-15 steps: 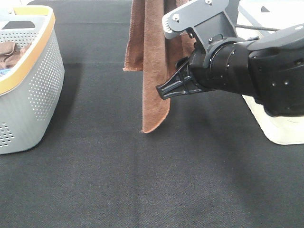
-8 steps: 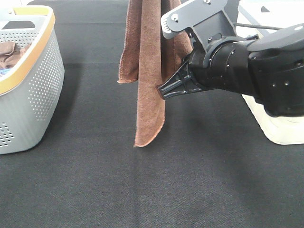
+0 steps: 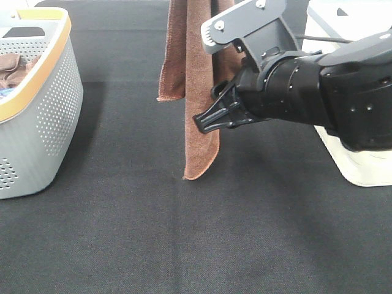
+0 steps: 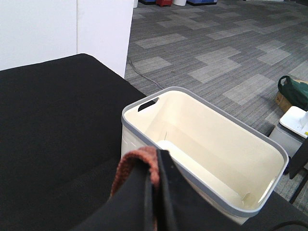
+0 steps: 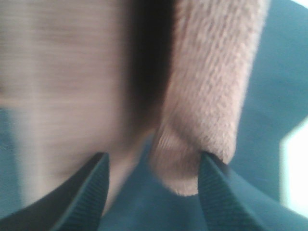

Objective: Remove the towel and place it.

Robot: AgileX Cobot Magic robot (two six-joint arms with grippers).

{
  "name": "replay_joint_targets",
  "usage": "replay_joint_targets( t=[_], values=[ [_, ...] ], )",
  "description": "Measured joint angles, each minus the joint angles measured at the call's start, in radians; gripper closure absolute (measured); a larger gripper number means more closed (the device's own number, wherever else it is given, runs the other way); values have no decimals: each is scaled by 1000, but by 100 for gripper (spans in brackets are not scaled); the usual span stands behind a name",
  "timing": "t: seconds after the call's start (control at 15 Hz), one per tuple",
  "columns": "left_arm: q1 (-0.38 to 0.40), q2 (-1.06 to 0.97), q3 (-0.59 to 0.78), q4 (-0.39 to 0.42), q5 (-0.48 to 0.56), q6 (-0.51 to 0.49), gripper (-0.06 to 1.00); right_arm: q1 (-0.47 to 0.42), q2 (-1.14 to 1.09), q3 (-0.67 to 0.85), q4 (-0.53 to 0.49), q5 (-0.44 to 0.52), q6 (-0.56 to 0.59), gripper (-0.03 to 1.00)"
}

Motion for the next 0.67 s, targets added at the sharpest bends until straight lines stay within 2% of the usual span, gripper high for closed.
replay_joint_targets(
  t=[0.27,0.47,0.6,0.67],
  values=[
    [0,-11,0,-2,65,0,94,0,0,0,1,-75,33,36],
    [0,-38,0,-4,101,0,94,0,0,0,1,-84,43,36],
    [0,-52,0,-9,125,0,94,0,0,0,1,-108,44,38],
    [0,-58,0,-17,134,0,94,0,0,0,1,-126,44,43]
  ],
)
